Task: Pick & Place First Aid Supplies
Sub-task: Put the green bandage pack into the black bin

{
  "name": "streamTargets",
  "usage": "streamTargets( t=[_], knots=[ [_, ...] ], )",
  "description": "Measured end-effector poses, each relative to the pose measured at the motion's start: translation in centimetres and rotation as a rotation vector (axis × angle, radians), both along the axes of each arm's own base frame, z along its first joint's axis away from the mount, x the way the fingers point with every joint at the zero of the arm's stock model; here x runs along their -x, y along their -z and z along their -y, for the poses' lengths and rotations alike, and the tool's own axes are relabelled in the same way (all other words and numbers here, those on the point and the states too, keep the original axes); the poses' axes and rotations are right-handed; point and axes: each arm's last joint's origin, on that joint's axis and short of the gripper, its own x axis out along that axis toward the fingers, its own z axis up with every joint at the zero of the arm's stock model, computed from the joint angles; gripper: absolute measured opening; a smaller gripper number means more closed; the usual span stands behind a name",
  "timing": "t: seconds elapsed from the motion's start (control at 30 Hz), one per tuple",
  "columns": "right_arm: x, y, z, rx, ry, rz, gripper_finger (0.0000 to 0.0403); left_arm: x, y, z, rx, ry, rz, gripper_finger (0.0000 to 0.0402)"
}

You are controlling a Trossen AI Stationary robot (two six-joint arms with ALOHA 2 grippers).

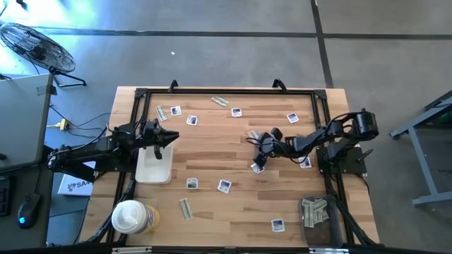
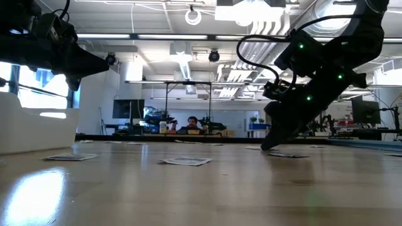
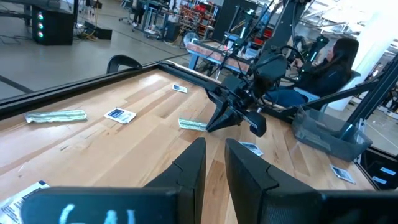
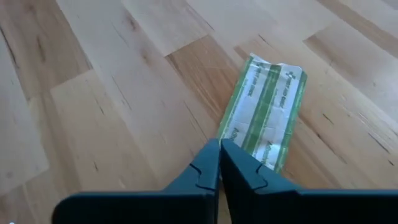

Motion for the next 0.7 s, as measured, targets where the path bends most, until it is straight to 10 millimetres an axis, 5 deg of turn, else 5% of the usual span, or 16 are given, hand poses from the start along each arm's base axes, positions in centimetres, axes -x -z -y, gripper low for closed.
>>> streamTargets(
  t=[0.27, 0.7],
  knots=[
    [0.0, -3.4, -2.1, -0.157, -0.046, 0.038, 0.0003, 0.0, 0.0, 0.0, 0.0, 0.001, 0.0, 0.006],
    [2.9, -14.6, -8.0, -0.557, -0.007, -0.222, 0.0001, 0.0, 0.0, 0.0, 0.0, 0.001, 0.0, 0.006]
  ],
)
